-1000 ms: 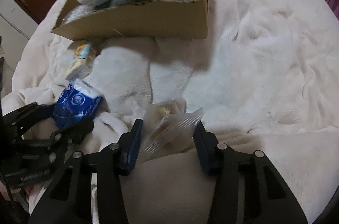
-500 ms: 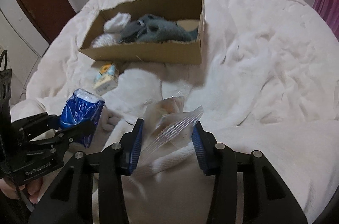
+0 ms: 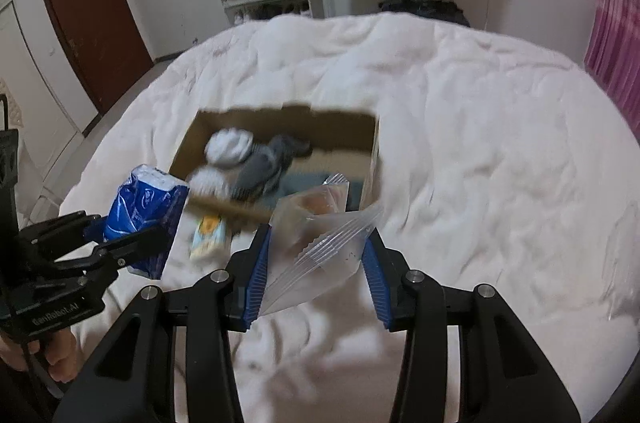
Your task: Organize objects
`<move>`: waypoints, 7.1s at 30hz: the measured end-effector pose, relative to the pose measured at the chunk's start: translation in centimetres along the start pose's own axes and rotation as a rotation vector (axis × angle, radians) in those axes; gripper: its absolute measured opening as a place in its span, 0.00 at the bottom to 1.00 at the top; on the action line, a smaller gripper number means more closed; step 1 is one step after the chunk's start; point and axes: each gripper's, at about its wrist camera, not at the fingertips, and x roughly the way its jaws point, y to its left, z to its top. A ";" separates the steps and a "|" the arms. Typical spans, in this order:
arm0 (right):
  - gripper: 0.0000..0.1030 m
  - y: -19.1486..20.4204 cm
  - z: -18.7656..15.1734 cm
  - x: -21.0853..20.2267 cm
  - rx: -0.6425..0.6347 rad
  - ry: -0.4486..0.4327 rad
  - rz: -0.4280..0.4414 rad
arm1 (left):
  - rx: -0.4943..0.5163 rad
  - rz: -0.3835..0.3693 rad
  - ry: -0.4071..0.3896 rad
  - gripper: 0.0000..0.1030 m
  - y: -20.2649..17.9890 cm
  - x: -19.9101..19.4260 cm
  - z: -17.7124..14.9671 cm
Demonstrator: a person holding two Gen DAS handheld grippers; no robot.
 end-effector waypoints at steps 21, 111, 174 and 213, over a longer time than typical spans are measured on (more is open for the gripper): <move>0.50 -1.8 4.5 11.4 0.025 -0.020 0.007 | -0.040 -0.065 0.080 0.39 3.5 14.7 4.5; 0.74 -2.2 -5.3 3.2 0.043 0.055 -0.024 | -0.145 -0.011 0.317 0.51 4.4 11.6 -5.8; 0.74 0.7 2.0 7.2 -0.032 0.045 -0.028 | -0.029 -0.126 0.222 0.68 9.0 10.7 2.3; 0.74 5.0 -7.3 -10.5 -0.035 -0.094 -0.026 | 0.185 -0.015 -0.016 0.88 4.3 -13.9 -7.8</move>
